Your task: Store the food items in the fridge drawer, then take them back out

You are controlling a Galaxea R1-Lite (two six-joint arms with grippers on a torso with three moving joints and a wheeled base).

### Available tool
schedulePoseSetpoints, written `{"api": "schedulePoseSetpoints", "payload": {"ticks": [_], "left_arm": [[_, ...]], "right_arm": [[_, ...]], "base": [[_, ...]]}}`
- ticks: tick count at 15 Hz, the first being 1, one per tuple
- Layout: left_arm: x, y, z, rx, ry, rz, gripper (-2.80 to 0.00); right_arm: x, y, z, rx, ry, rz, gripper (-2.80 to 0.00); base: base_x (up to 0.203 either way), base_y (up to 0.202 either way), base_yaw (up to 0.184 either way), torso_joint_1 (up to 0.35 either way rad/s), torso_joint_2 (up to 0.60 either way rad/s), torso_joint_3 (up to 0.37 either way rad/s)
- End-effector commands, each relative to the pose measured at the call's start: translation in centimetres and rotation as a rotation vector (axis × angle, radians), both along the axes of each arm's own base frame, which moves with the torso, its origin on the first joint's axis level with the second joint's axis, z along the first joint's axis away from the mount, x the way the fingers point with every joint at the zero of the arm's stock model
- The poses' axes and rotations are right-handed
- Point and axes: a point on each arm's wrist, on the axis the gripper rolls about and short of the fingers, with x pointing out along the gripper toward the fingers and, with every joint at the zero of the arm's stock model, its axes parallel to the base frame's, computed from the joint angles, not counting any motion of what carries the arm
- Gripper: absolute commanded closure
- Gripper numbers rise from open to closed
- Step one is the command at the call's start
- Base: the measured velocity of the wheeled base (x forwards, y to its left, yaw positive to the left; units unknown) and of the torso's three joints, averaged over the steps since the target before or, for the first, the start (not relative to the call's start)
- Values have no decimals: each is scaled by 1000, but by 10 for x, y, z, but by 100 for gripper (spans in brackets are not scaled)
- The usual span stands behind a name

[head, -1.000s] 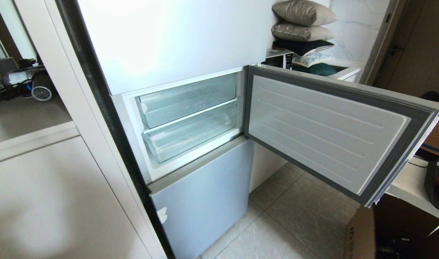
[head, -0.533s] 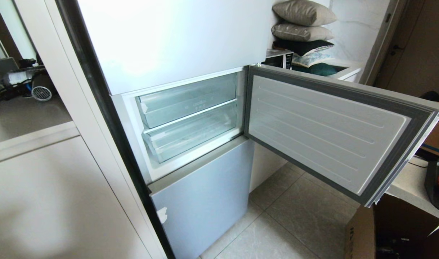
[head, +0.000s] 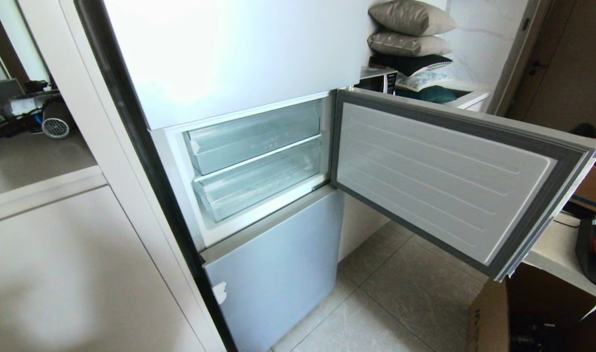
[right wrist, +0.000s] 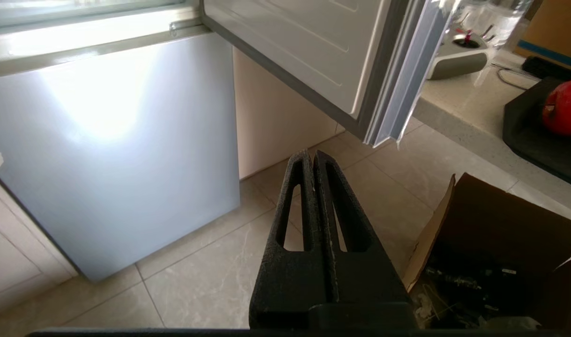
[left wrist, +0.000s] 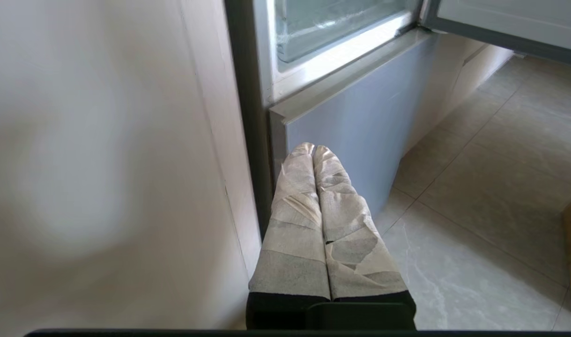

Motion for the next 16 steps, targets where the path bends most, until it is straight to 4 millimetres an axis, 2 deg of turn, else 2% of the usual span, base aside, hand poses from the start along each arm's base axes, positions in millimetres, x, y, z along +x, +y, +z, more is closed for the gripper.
{"api": "schedulePoseSetpoints", "payload": {"ticks": [1,4,16], "left_arm": [[0,0,0,0,2,0,0],[0,0,0,0,2,0,0],[0,0,0,0,2,0,0]], "right_arm": [[0,0,0,1,2,0,0],[0,0,0,2,1,0,0],[0,0,0,5,1,-18,0]], "base": [[0,0,0,0,0,0],[-2,-5,81,4,0,1],[1,-7,172,1,2,3]]}}
